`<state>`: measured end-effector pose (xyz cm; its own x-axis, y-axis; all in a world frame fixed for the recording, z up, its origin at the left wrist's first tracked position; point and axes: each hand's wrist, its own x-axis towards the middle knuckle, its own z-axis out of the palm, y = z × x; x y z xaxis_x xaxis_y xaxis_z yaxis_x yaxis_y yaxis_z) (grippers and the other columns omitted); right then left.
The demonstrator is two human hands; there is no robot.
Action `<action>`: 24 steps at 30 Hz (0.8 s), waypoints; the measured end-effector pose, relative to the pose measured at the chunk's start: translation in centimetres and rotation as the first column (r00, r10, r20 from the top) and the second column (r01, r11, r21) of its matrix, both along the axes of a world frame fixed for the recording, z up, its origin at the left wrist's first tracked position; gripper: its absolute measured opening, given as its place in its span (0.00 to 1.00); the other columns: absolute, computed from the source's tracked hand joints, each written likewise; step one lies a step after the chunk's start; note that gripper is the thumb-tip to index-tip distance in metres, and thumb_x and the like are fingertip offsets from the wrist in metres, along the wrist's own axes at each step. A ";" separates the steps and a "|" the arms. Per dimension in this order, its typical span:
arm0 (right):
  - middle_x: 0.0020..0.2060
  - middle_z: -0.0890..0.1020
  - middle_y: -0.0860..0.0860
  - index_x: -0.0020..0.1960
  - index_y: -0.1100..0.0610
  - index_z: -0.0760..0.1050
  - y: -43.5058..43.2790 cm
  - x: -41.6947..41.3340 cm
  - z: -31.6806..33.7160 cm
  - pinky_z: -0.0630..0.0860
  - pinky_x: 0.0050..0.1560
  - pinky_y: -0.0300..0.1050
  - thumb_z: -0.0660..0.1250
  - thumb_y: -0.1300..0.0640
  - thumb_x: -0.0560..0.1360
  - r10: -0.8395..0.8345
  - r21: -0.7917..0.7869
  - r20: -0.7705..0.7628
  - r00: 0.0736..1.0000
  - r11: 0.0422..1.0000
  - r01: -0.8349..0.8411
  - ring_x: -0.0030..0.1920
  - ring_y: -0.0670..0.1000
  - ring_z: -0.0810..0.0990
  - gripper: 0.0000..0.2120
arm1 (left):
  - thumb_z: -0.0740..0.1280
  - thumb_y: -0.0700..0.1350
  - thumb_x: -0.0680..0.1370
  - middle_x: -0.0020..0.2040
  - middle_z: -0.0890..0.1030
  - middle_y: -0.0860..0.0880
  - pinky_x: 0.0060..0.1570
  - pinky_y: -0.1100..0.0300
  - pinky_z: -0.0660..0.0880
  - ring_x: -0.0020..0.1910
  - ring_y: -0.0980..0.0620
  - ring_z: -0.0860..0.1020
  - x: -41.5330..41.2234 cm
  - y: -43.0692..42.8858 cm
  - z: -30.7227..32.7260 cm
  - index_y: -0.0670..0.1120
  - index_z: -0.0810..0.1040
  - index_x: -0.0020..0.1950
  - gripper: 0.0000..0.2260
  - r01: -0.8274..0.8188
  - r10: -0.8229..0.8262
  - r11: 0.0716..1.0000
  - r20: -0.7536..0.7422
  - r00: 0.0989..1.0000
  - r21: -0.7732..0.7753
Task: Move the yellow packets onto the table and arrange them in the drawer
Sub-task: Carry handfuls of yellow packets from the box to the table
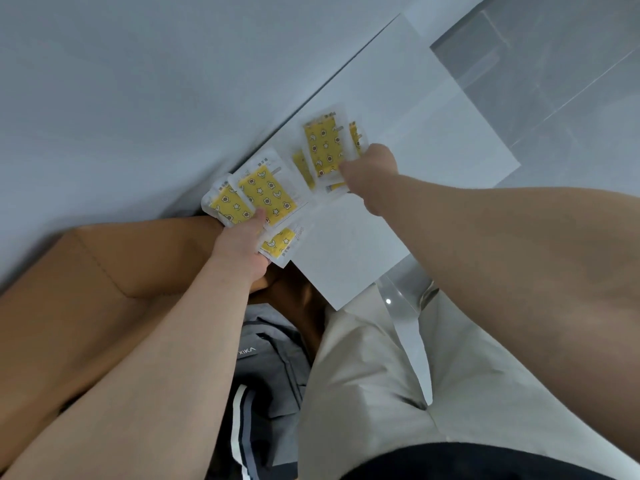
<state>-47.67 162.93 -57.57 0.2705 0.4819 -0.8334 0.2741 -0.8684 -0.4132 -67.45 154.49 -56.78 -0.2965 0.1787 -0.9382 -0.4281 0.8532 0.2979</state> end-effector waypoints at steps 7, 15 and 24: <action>0.45 0.83 0.53 0.43 0.55 0.76 -3.4 6.3 8.2 0.85 0.51 0.55 0.69 0.65 0.75 -0.339 0.026 -0.089 0.937 0.939 0.342 0.44 0.56 0.86 0.06 | 0.72 0.42 0.78 0.54 0.86 0.44 0.50 0.38 0.81 0.51 0.42 0.85 1.6 0.7 6.8 0.47 0.81 0.60 0.11 0.008 -0.017 0.997 0.128 0.992 0.072; 0.52 0.83 0.54 0.51 0.56 0.76 -7.1 15.4 20.8 0.84 0.52 0.51 0.71 0.65 0.78 -0.683 0.161 -0.303 0.665 0.651 0.742 0.50 0.56 0.85 0.06 | 0.71 0.40 0.78 0.54 0.86 0.44 0.50 0.39 0.81 0.52 0.43 0.85 10.1 5.1 18.6 0.47 0.81 0.61 0.12 0.299 -0.340 0.931 0.197 0.920 0.209; 0.50 0.85 0.52 0.56 0.58 0.77 -17.2 27.6 29.1 0.82 0.54 0.52 0.69 0.67 0.79 -0.771 0.285 -0.538 0.342 0.216 0.934 0.50 0.55 0.85 0.09 | 0.68 0.40 0.80 0.55 0.86 0.45 0.51 0.40 0.79 0.54 0.43 0.84 26.0 6.7 29.4 0.47 0.81 0.64 0.13 0.558 -0.684 0.701 0.198 0.702 0.443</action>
